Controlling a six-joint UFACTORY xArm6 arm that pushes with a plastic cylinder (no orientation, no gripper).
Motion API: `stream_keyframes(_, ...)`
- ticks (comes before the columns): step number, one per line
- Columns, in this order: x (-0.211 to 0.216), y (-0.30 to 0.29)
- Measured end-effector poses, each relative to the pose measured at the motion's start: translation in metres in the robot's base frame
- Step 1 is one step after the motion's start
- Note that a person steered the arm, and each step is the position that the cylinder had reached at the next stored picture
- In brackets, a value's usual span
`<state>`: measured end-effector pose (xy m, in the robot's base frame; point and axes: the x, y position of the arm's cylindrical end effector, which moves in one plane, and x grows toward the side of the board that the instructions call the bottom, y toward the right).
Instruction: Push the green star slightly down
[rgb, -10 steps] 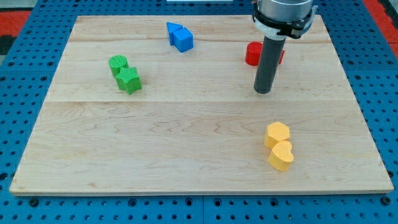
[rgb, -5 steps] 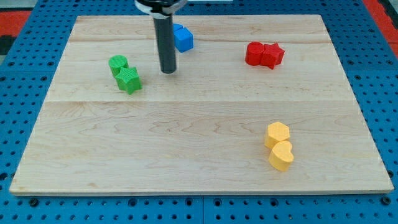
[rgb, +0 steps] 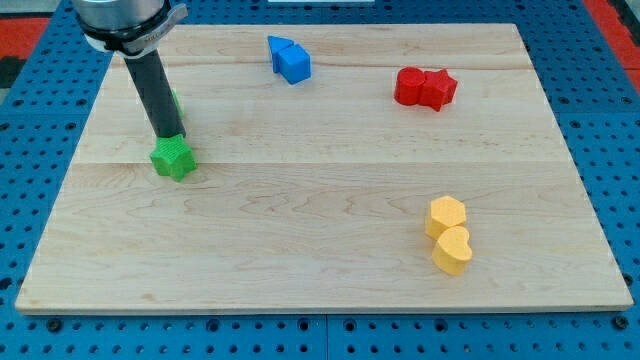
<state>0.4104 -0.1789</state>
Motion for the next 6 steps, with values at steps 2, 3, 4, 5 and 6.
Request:
stream_keyframes(2,0.015,0.010)
stream_keyframes(3,0.016,0.019)
stream_keyframes(4,0.028,0.019)
stream_keyframes(5,0.046,0.019)
stream_keyframes(6,0.050,0.021)
